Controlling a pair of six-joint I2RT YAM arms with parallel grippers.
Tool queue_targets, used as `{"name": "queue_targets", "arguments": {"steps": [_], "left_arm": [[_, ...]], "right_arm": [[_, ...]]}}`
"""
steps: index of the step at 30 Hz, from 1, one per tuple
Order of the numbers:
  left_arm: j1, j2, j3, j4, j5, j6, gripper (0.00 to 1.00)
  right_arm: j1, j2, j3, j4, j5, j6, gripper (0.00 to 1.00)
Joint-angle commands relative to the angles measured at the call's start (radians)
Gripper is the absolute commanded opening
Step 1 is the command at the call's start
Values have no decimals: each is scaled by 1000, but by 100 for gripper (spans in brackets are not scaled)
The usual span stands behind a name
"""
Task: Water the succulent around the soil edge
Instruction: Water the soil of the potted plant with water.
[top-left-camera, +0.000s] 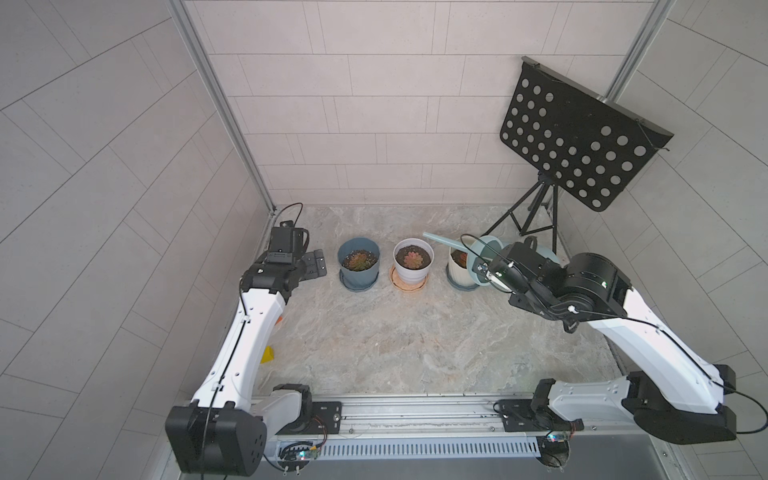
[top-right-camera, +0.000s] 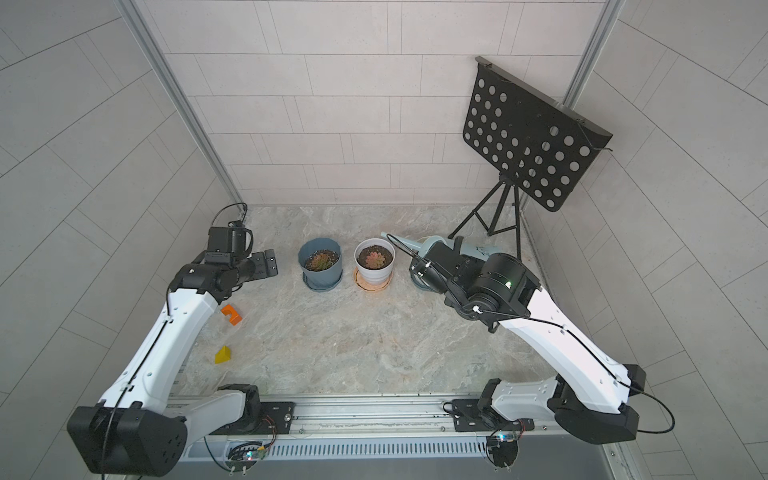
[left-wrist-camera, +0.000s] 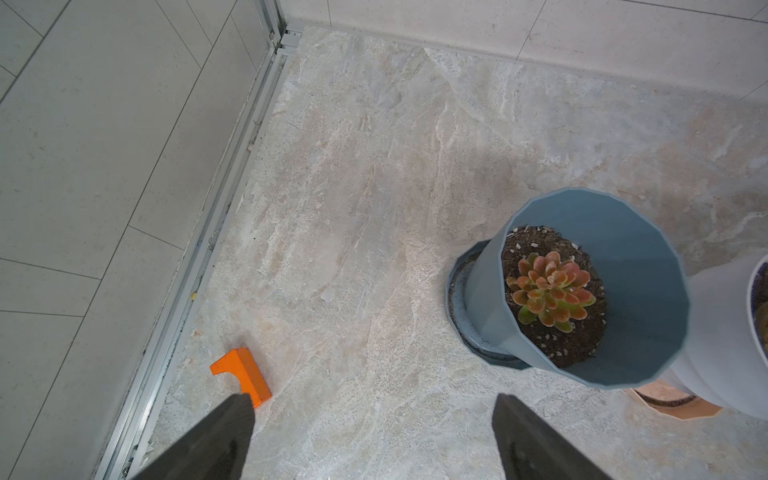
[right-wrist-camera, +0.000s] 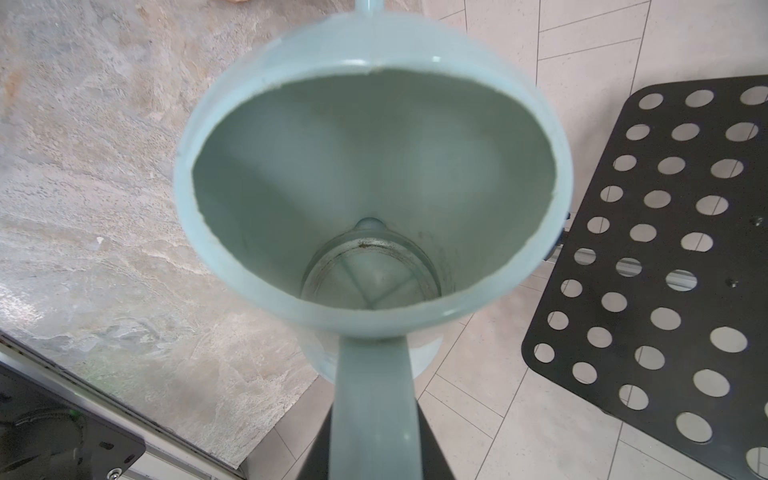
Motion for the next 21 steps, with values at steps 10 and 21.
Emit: {"name": "queue_targets", "arguments": {"steps": [10,21], "left_arm": [[6,-8,-3,9,11,-12,97],[9,-9,-3,9,12,-12,97]], "right_arm": [[12,3,-65,-184,116,-10,0],[16,6,-130,-184,93,-8,0]]}}
